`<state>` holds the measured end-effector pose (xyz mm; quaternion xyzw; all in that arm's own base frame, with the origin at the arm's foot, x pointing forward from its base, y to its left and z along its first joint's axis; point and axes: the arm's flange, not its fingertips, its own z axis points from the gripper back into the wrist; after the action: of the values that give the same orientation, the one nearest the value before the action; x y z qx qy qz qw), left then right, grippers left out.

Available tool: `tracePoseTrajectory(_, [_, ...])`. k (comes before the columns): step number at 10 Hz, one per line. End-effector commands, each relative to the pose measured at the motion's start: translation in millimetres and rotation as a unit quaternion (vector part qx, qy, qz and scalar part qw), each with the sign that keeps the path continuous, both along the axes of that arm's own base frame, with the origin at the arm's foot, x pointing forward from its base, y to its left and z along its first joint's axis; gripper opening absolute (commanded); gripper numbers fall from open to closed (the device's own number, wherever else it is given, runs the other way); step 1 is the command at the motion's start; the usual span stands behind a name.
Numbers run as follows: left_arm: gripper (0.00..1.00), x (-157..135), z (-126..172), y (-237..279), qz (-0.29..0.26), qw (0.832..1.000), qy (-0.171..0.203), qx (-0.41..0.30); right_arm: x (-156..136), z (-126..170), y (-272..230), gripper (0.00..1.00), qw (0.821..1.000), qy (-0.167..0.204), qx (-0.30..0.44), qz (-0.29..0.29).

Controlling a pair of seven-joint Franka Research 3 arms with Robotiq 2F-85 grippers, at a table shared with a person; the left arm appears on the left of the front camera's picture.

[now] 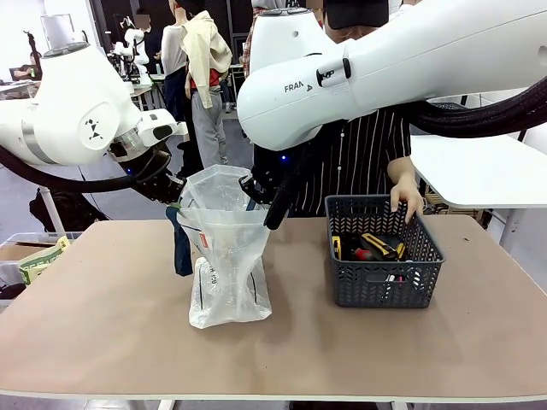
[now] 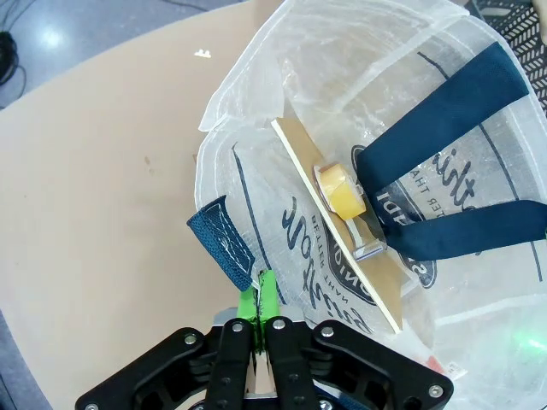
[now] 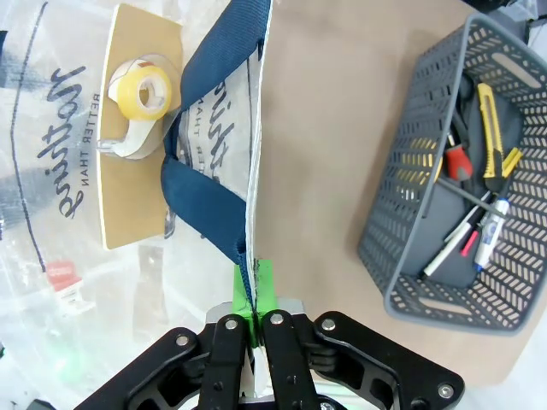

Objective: Transfer purchased items from the store into the shopping bag.
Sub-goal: Move the Reusable shopping bag to the right side of the table.

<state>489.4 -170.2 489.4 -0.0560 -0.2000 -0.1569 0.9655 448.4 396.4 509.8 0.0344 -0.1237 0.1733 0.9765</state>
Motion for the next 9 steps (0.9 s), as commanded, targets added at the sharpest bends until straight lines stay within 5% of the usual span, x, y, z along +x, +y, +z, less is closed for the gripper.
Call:
tracePoseTrajectory(1, [0.0, -0.3, 0.9, 1.4, 0.002, 1.0, -0.002, -0.001, -1.1, -0.2, -1.8, 0.0, 1.0, -0.001, 0.0, 0.006])
tracePoseTrajectory(9, [0.0, -0.3, 0.9, 1.4, 0.002, 1.0, -0.002, -0.001, -1.1, -0.2, -1.8, 0.0, 1.0, -0.001, 0.0, 0.006])
